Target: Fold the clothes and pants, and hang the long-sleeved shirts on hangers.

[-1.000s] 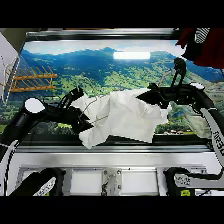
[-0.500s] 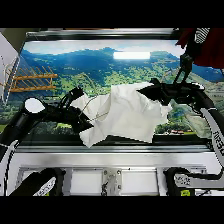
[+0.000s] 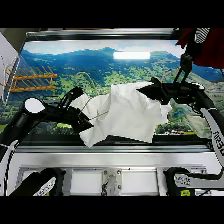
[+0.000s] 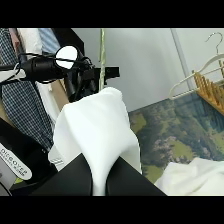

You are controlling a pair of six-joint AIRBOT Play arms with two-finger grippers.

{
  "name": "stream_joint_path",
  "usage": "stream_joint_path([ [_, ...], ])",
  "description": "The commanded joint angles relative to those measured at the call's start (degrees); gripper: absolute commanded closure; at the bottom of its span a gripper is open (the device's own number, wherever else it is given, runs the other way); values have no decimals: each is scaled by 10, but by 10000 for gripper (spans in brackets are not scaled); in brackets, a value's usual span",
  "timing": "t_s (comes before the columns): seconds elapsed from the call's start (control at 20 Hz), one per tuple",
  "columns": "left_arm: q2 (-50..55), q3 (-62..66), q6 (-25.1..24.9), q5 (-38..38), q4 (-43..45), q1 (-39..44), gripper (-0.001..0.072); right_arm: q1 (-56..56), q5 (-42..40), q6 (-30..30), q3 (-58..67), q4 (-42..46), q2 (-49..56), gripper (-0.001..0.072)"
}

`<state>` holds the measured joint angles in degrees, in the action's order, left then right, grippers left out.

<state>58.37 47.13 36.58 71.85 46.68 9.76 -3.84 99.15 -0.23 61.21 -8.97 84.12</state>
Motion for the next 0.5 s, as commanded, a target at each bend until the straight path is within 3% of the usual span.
stream_joint_path([
  [0.0, 0, 0, 5, 10, -3, 0, 251, 0, -3, 7, 0, 25, 0, 702],
  [0.45, 0, 0, 30, 39, 5, -29, 252, 0, -3, 6, 0, 22, 0, 702],
])
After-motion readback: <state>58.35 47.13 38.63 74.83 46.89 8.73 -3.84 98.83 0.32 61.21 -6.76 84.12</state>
